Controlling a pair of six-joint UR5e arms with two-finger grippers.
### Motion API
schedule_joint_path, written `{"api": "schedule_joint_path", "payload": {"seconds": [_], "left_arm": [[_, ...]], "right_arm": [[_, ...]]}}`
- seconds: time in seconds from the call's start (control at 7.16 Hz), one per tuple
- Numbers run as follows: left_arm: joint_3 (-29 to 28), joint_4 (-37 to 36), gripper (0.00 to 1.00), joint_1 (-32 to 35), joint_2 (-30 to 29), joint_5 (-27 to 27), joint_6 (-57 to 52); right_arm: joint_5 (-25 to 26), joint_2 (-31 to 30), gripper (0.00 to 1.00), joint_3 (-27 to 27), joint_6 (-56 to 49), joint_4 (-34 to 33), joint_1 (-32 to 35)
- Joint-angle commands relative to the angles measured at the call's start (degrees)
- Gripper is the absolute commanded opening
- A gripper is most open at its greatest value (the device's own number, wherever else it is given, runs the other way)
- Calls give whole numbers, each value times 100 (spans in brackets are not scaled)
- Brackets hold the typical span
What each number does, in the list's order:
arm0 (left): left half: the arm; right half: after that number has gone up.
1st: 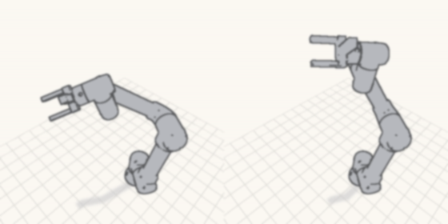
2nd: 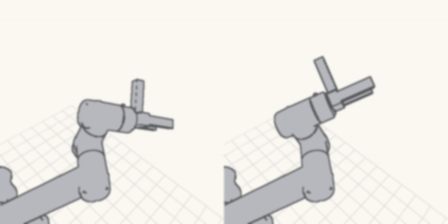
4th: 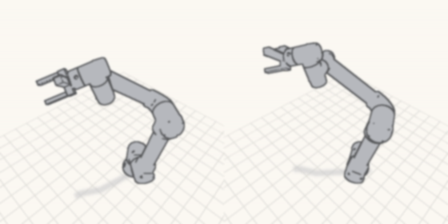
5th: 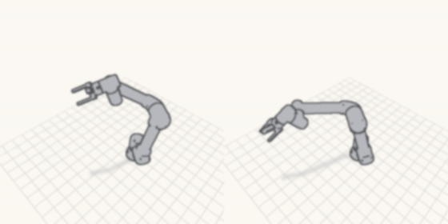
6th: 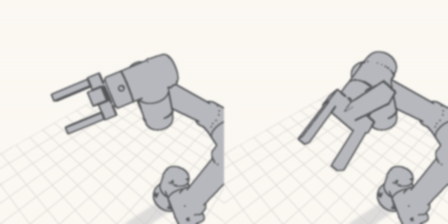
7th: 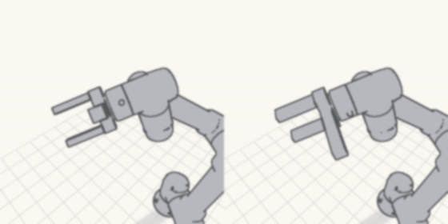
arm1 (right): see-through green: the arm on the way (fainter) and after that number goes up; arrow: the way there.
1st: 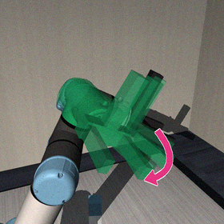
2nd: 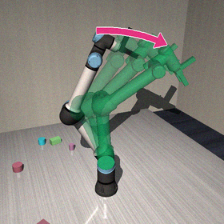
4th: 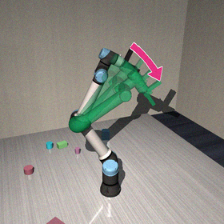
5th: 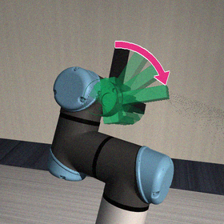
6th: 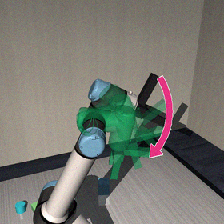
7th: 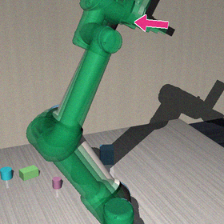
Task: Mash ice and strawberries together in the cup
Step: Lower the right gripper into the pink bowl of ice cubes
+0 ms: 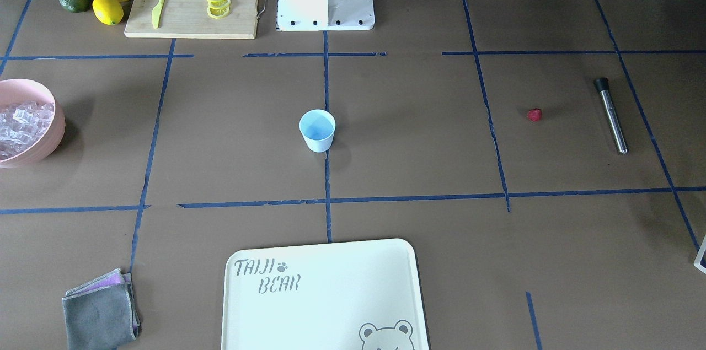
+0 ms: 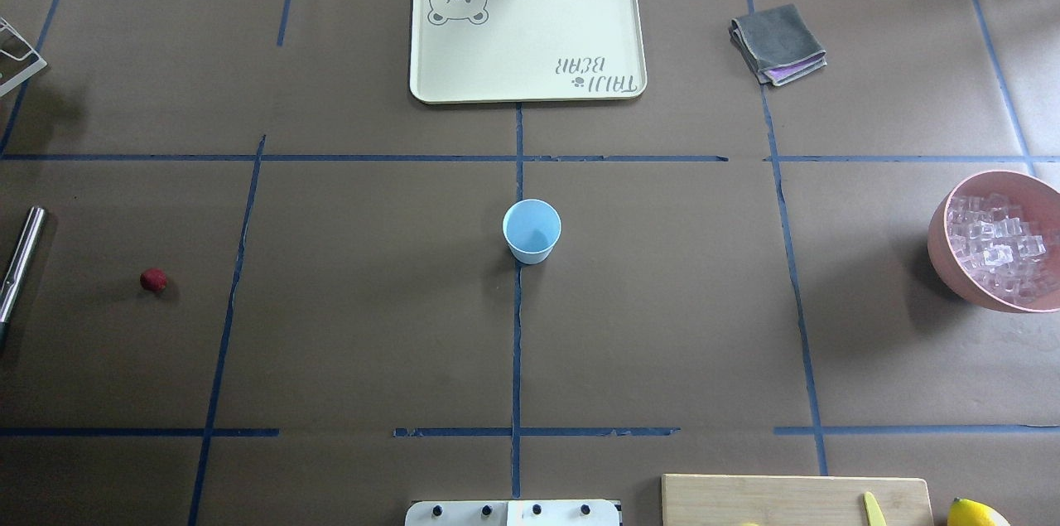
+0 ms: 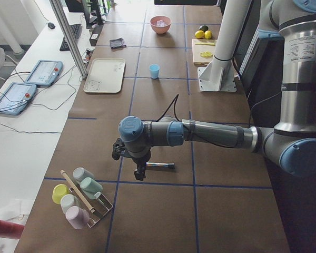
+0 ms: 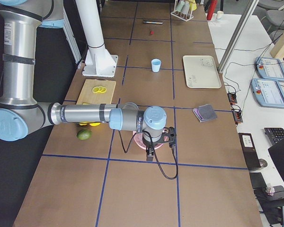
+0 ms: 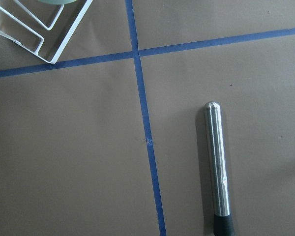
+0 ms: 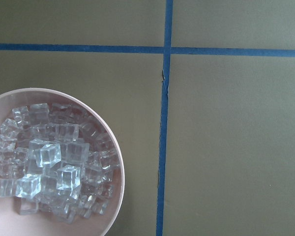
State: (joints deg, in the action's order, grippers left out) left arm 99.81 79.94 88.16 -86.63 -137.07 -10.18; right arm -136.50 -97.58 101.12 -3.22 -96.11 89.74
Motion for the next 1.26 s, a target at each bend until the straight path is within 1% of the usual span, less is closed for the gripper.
{"api": "schedule_joint_path", "payload": {"seconds": [0.0, 0.56, 0.7, 0.84, 0.98, 1.12], "left_arm": [[64, 4, 100, -18, 6, -13, 25], [135, 22, 100, -36, 50, -21, 25], [126, 22, 100, -36, 50, -13, 17], [48, 30, 100, -36, 59, -30, 17], [21, 57, 100, -36, 67, -30, 8], [38, 48, 100, -36, 94, -39, 8]], "right_arm": [[-43, -59, 100, 4, 14, 13, -1], [-87, -235, 100, 127, 76, 101, -9], [-96, -262, 100, 171, 67, 319, -9], [-53, -271, 100, 215, 15, 408, -166], [-113, -279, 100, 311, 145, 374, -350], [-427, -297, 99, 382, 1051, 452, -518]]}}
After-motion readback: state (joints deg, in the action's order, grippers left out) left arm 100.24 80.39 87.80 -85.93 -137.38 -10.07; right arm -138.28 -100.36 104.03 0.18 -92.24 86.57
